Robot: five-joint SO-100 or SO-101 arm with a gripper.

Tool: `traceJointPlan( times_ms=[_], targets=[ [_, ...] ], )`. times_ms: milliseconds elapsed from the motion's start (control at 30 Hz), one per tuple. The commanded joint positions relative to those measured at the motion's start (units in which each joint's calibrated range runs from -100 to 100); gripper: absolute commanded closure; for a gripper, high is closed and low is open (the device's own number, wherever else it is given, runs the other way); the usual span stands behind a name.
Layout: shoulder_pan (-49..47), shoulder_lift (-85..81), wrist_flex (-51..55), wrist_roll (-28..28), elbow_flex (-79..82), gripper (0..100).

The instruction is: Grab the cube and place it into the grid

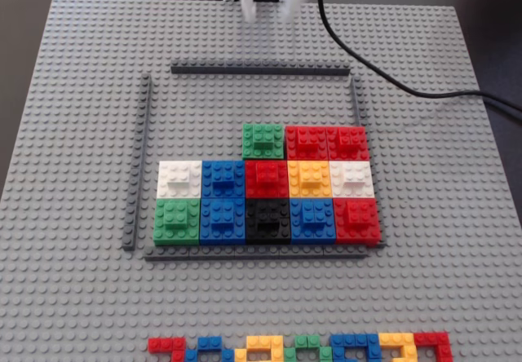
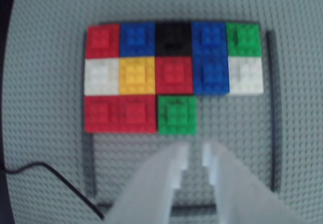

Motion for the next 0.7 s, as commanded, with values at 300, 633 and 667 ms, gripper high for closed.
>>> traceJointPlan(
  times_ms=[300,633,667],
  targets=[
    [-1.2,-34.1,-13.8,-2.7,24.5,100],
    [-1.2,-48.8,-19.8,-2.8,41.9,100],
    [-1.2,-50.1,-20.4,-2.6,43.9,100]
  ],
)
